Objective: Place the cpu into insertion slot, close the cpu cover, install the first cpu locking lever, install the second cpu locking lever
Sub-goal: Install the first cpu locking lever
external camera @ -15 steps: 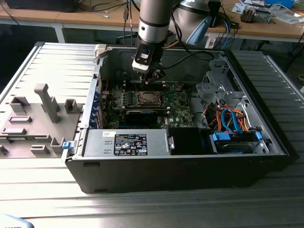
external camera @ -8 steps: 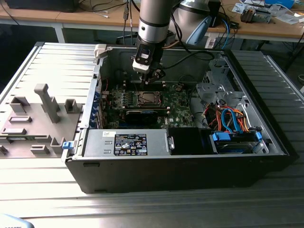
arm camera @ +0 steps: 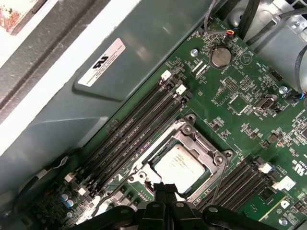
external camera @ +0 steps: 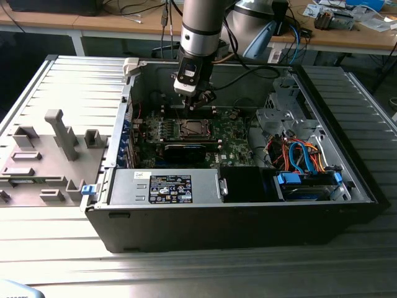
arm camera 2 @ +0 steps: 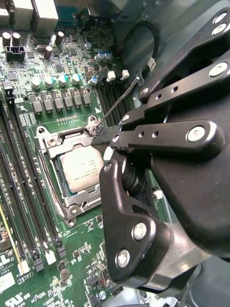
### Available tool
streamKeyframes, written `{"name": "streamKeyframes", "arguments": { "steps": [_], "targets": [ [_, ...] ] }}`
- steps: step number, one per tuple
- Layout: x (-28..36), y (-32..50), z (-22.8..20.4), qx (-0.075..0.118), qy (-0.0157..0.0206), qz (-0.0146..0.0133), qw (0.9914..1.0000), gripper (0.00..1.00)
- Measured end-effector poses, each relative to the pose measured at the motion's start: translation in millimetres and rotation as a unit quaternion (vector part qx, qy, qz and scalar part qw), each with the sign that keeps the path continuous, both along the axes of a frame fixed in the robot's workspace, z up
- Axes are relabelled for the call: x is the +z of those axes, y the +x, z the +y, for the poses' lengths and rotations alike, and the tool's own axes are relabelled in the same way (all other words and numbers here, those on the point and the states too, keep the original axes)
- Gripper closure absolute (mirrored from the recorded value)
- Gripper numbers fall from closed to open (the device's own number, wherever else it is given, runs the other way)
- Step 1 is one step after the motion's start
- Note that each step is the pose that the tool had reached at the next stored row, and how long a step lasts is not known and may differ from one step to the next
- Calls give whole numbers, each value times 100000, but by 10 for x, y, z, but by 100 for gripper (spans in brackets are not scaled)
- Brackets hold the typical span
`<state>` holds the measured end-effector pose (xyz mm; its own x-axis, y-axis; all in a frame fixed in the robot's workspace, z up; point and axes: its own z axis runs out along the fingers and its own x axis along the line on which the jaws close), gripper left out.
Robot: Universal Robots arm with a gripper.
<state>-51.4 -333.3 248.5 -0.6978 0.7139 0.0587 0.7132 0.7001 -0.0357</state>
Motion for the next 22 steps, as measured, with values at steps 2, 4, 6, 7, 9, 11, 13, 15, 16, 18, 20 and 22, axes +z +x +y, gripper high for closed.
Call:
{"name": "streamKeyframes", "arguments": {
  "steps": [2,4,6,7,9,11,13,15,16,18,20,22],
  "targets": [
    [0,0,0,183,2,0,100000,89],
    [0,0,0,385,0,1,99999,89],
    [0,0,0,641,3,-1,99998,89],
    [0,0,0,726,1,2,99997,89],
    [0,0,0,928,3,2,99996,89],
    [0,0,0,1109,0,0,99994,89],
    [0,0,0,1285,0,2,99992,89],
    [0,0,0,1461,1,2,99989,89],
    [0,0,0,1523,2,1,99988,89],
    [0,0,0,1666,2,1,99986,89],
    [0,0,0,1788,1,2,99984,89],
    [0,0,0,1911,2,1,99982,89]
  ]
}}
